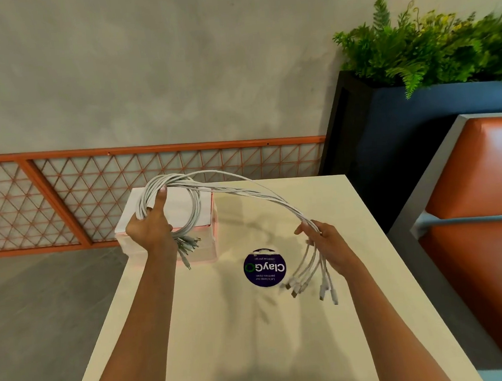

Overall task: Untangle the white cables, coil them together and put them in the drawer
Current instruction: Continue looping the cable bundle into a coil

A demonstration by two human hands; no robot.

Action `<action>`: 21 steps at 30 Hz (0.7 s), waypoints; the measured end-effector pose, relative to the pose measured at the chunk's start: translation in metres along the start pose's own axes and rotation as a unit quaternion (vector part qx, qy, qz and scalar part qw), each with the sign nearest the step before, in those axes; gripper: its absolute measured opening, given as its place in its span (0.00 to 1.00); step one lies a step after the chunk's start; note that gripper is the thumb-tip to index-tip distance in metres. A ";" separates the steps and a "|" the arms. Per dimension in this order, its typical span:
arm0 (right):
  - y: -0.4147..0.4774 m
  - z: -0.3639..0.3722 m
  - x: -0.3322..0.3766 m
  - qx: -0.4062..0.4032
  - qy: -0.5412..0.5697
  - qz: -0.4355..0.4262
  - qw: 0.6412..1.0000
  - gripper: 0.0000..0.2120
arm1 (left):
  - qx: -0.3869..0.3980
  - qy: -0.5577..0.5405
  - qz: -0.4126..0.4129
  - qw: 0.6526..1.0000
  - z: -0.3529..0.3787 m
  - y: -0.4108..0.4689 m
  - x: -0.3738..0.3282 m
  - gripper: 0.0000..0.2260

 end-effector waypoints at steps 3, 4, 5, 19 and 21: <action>0.006 0.000 -0.005 -0.007 -0.278 0.066 0.958 0.16 | 0.006 0.003 0.016 1.000 0.001 -0.003 -0.005 0.17; 0.007 0.000 -0.005 -0.009 -0.324 0.090 0.942 0.17 | 0.015 0.007 0.025 1.000 0.001 -0.004 -0.005 0.17; 0.008 0.001 -0.003 -0.012 -0.339 0.100 0.935 0.17 | 0.026 0.009 0.034 0.999 0.001 -0.006 -0.005 0.16; -0.002 0.008 -0.003 -0.021 0.110 0.139 0.984 0.12 | 0.063 0.006 0.034 0.997 0.007 -0.018 -0.008 0.14; -0.004 0.008 -0.004 -0.010 0.163 0.154 0.975 0.09 | 0.052 0.010 0.030 0.998 0.007 -0.018 -0.011 0.15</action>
Point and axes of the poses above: each hand's wrist, its own y-axis towards the middle knuckle, its own z-axis out of the palm, x = y × z, the point moved 1 cm from there along y, towards the middle knuckle, and after that the axes turned 7 degrees about -y, right-handed, at the moved point
